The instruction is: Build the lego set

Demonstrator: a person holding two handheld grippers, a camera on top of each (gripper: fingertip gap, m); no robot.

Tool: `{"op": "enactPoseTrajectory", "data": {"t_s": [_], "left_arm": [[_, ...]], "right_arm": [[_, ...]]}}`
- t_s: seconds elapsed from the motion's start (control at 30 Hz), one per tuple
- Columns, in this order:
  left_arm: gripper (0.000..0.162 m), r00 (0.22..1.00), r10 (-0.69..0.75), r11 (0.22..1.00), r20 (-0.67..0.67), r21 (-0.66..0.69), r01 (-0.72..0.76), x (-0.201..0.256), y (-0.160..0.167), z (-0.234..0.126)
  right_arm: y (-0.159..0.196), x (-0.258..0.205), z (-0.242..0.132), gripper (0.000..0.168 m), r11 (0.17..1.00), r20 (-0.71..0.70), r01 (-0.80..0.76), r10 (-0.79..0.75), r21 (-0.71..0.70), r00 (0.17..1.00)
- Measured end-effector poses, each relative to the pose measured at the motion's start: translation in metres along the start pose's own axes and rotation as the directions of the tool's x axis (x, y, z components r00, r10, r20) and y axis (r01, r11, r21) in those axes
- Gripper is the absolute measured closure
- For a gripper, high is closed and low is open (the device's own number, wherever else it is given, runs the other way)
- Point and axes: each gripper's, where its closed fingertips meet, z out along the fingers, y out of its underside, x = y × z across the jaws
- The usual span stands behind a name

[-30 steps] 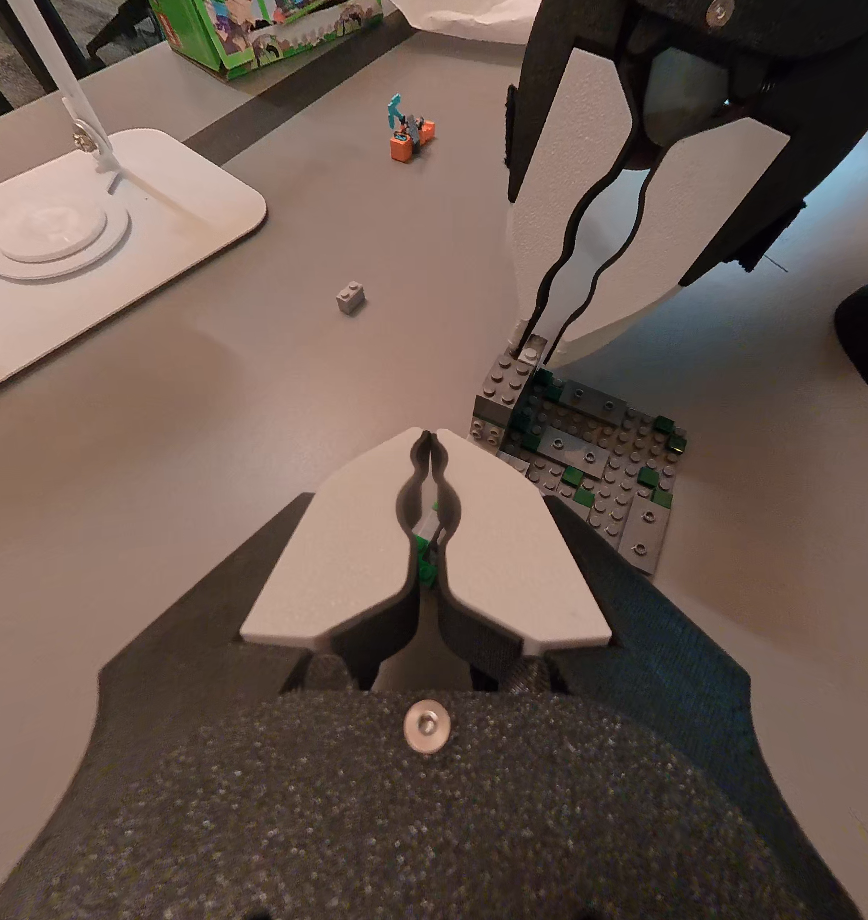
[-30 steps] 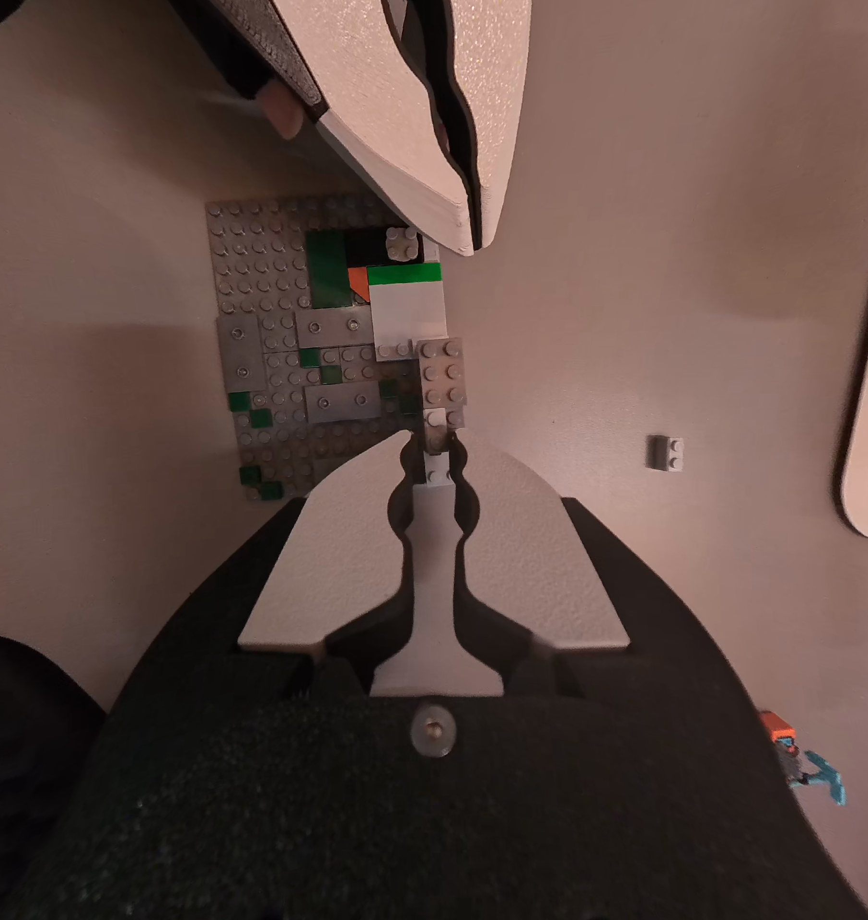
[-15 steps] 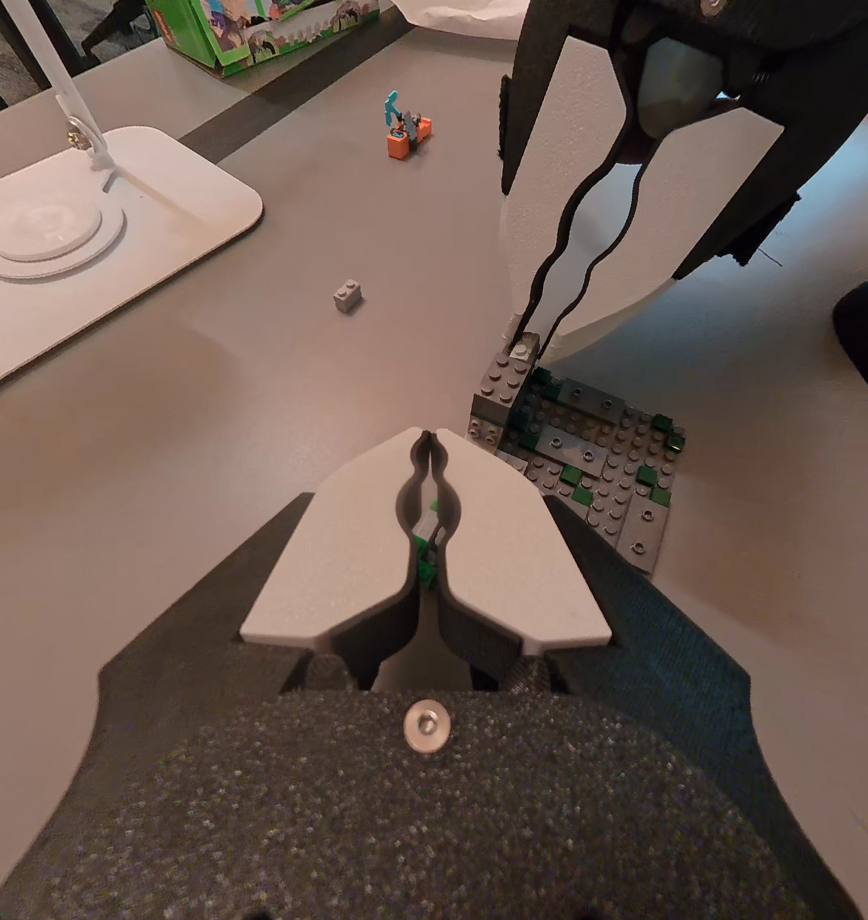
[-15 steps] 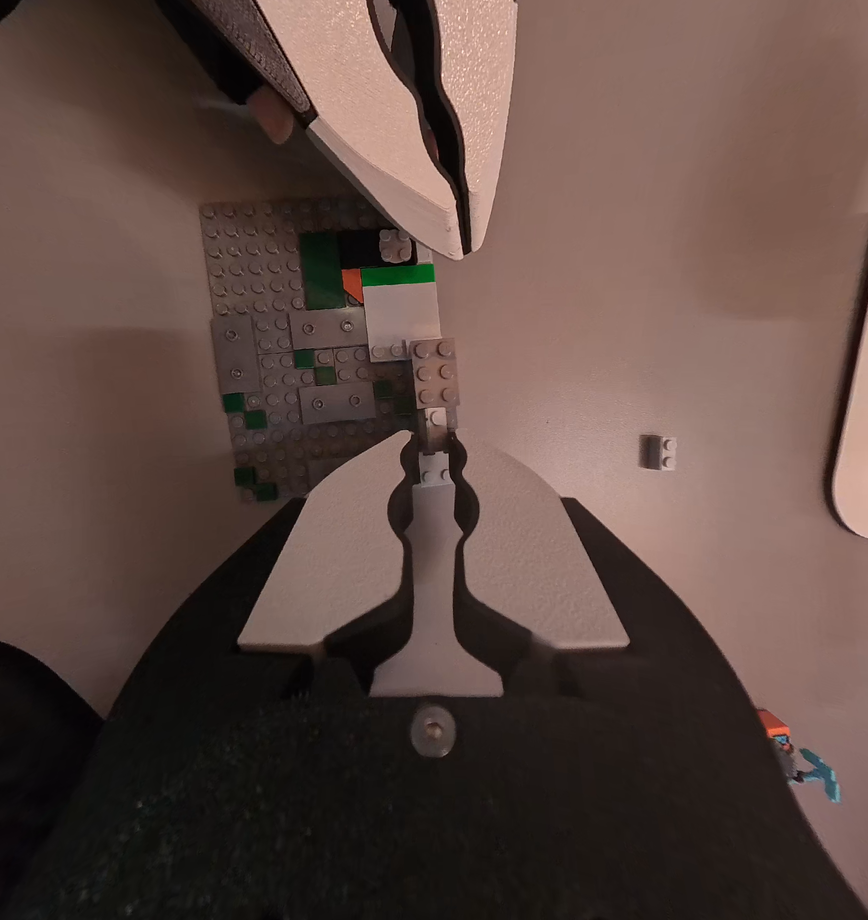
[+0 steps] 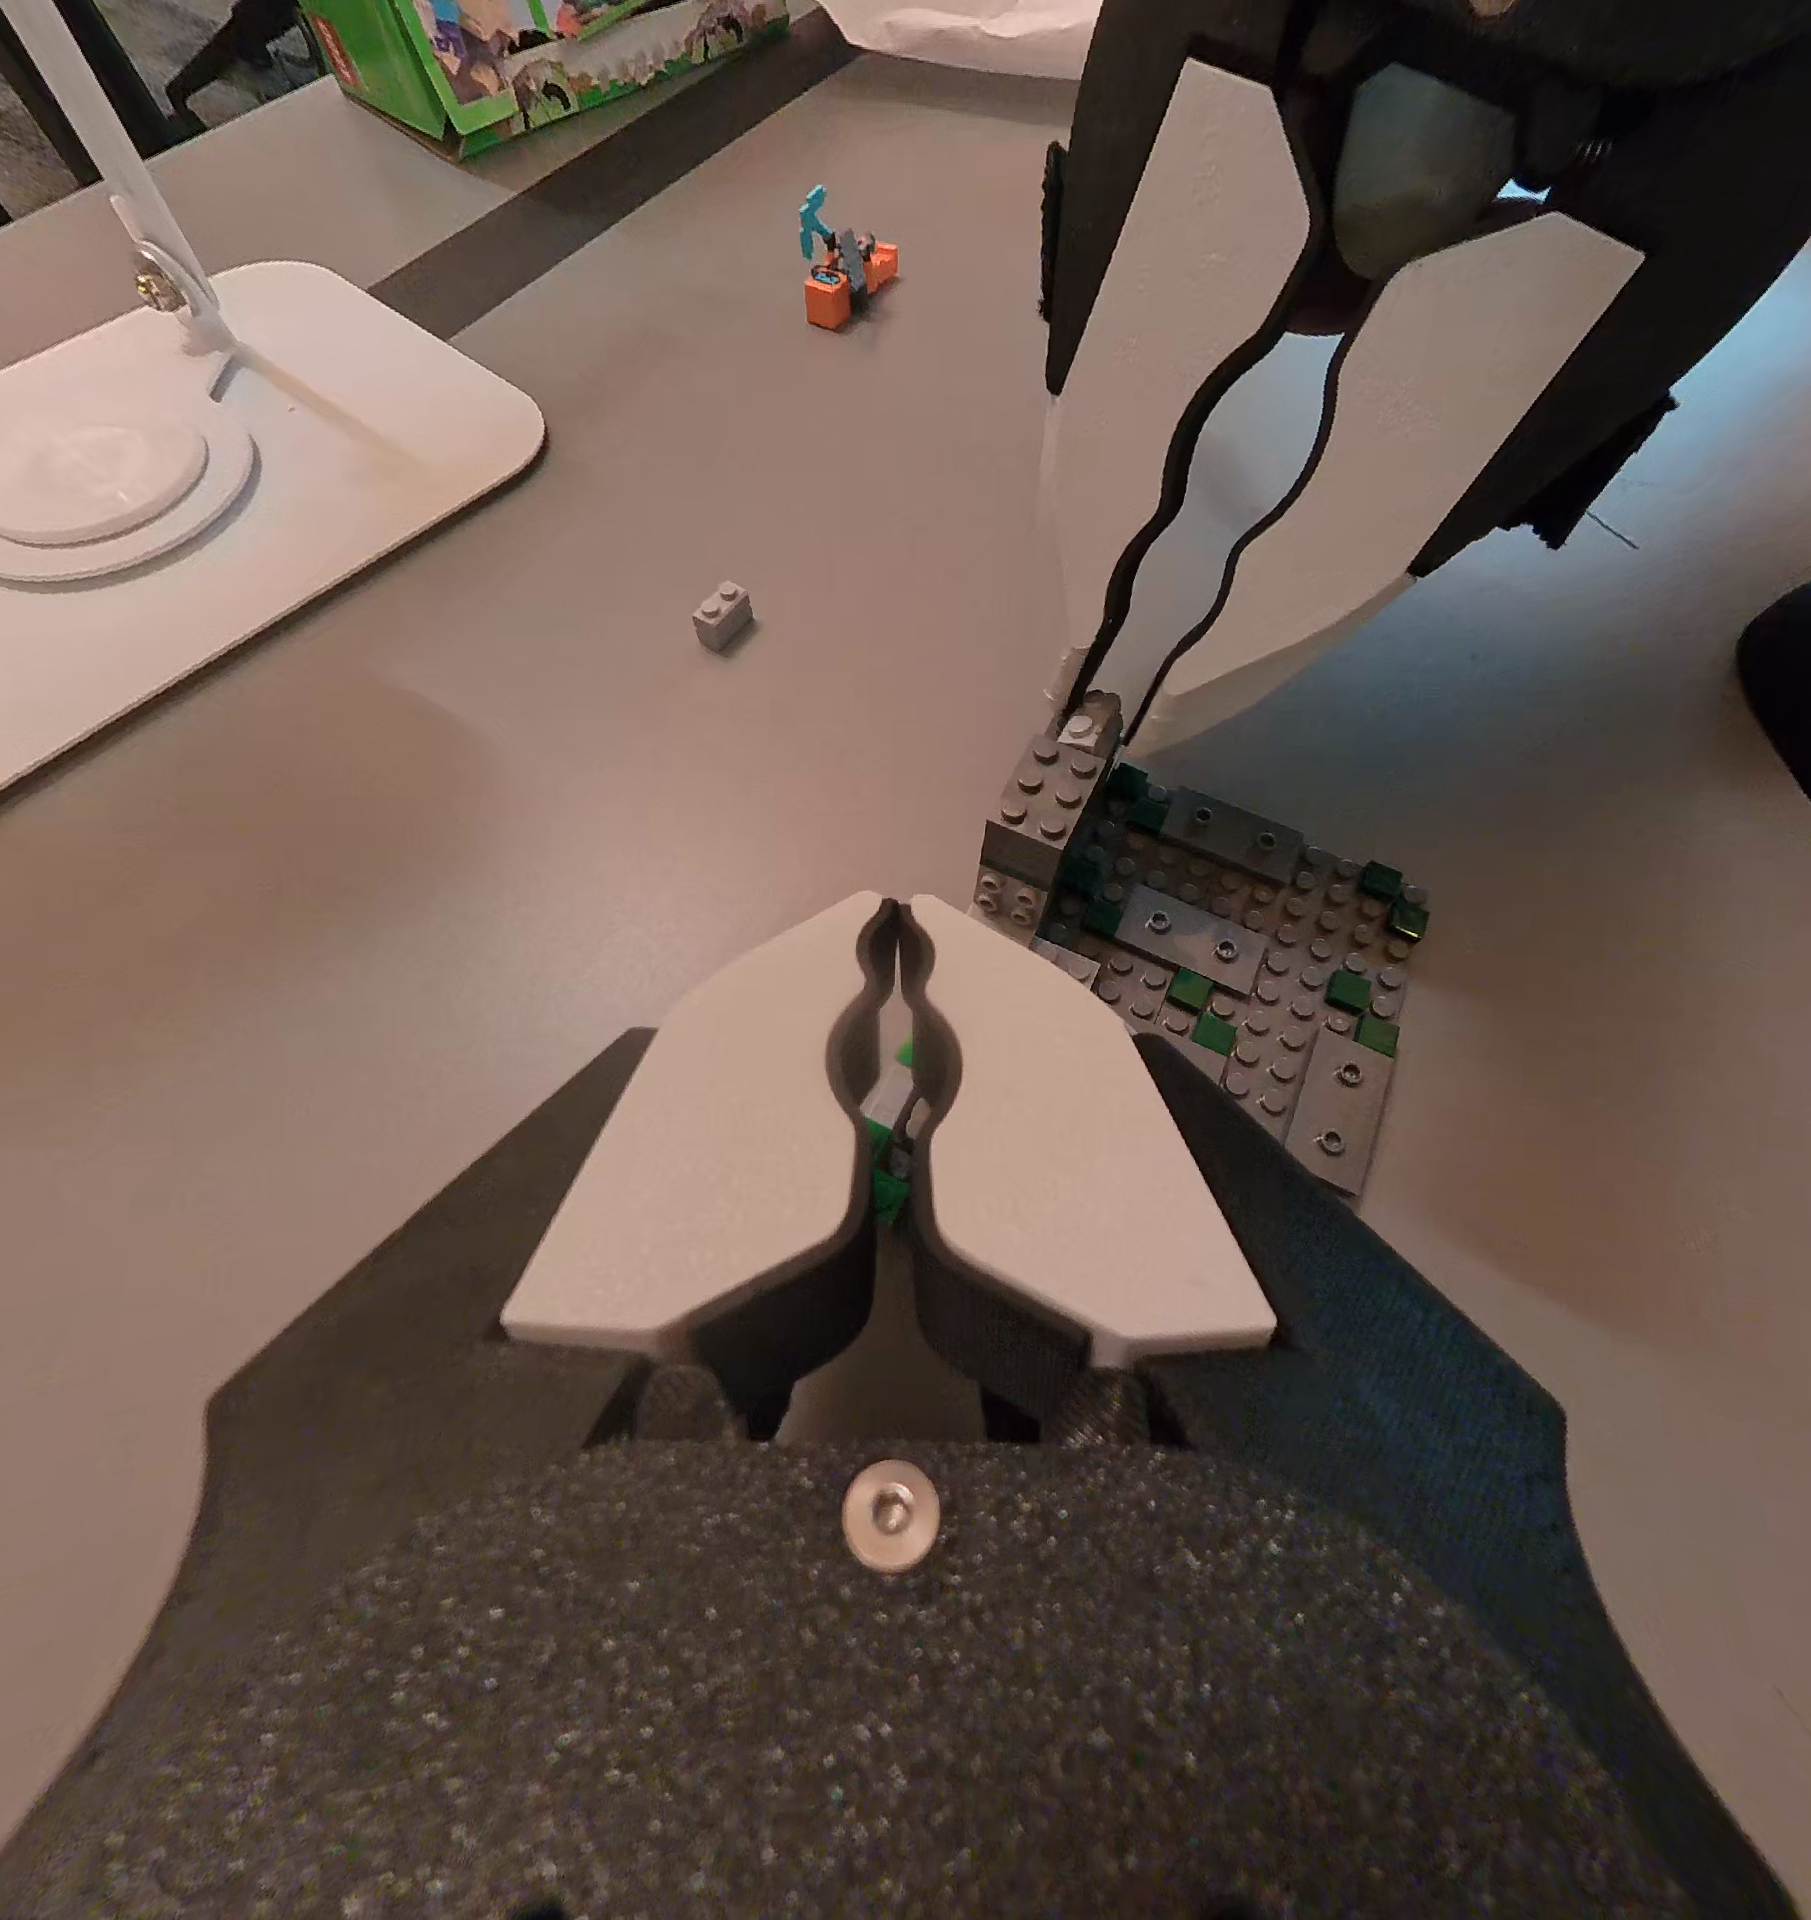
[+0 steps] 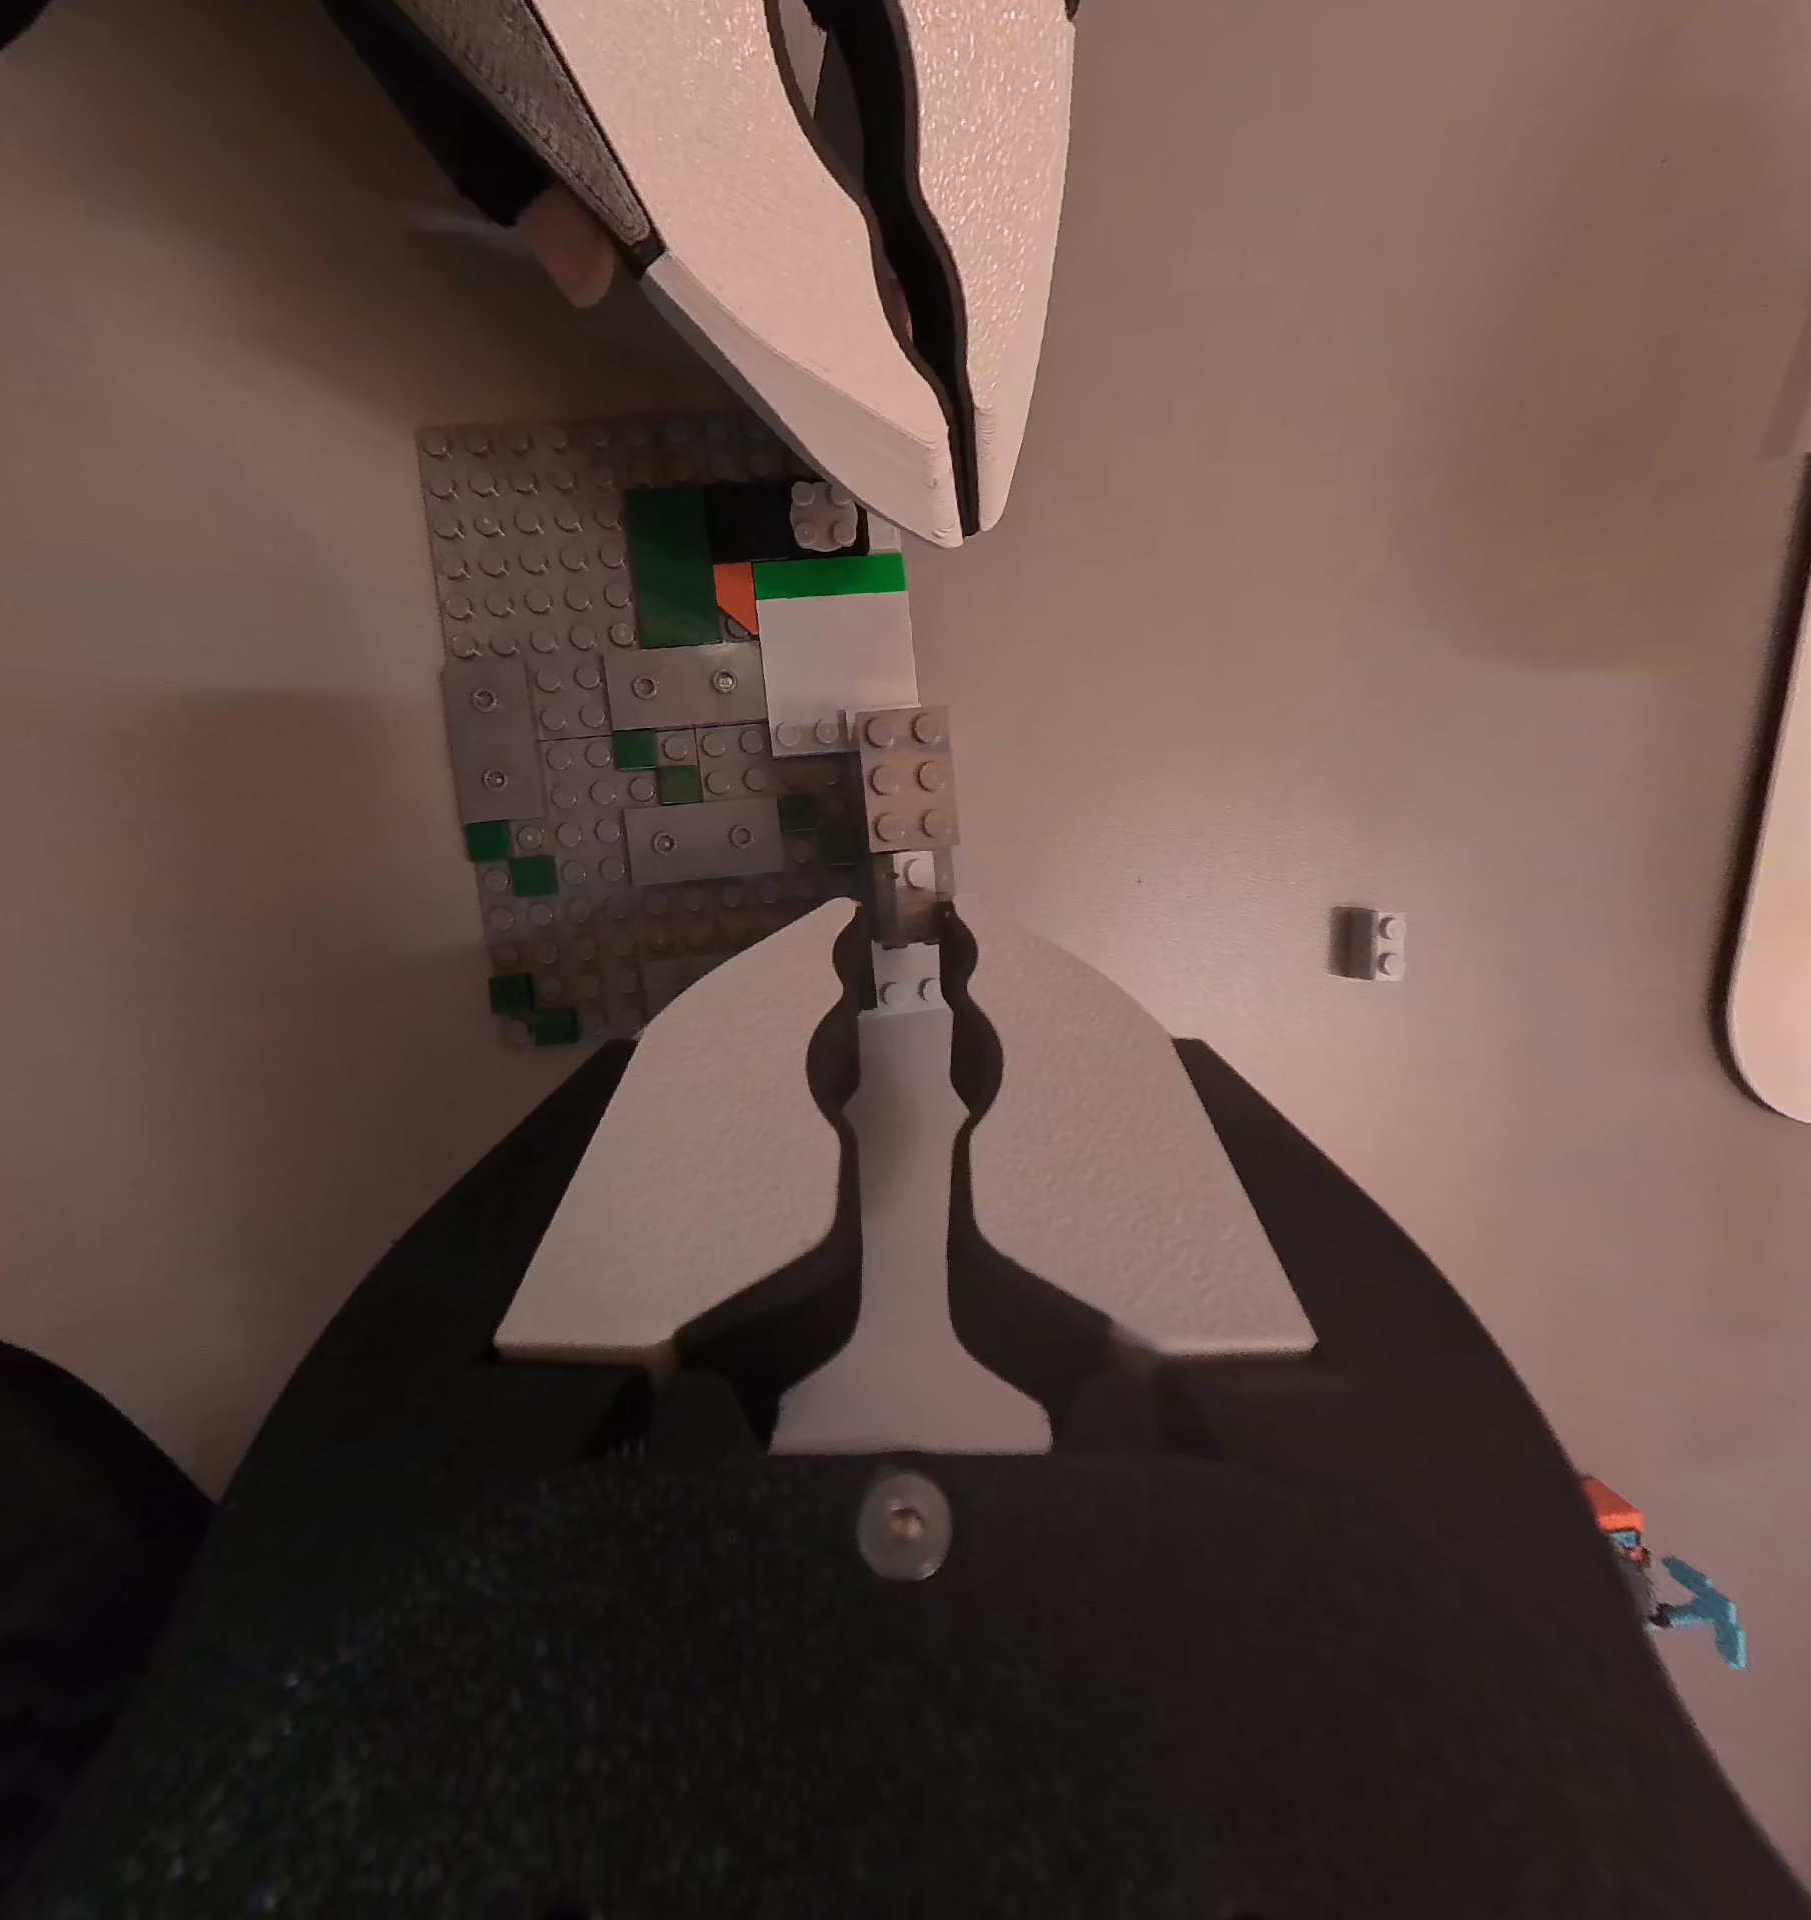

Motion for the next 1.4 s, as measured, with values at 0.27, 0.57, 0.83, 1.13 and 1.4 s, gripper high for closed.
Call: {"op": "enactPoseTrajectory", "data": {"t_s": [0.27,0.57,0.83,1.13,1.4], "left_arm": [[0.162,1.0,-0.001,1.0,-0.001,-0.002,0.001,0.0,0.001,0.0],[0.162,1.0,0.002,1.0,-0.002,-0.003,-0.002,0.0,0.001,0.0],[0.162,1.0,0.002,1.0,-0.004,-0.004,-0.002,0.001,0.001,0.0],[0.162,1.0,0.0,1.0,-0.003,-0.01,0.0,0.0,0.003,0.001],[0.162,1.0,-0.004,1.0,-0.001,-0.016,0.004,-0.001,0.005,0.003]], "right_arm": [[-0.002,0.0,-0.001,0.156,1.0,0.002,0.004,-0.004,0.004,1.0],[-0.002,0.001,-0.002,0.153,1.0,0.009,0.006,-0.006,0.006,1.0],[-0.001,0.001,-0.011,0.145,0.999,0.044,-0.03,0.028,0.044,0.999],[0.017,-0.002,0.009,0.135,0.987,0.037,-0.074,0.069,0.144,0.997],[0.008,0.0,0.022,0.138,0.97,0.017,-0.051,0.048,0.236,0.999]]}}
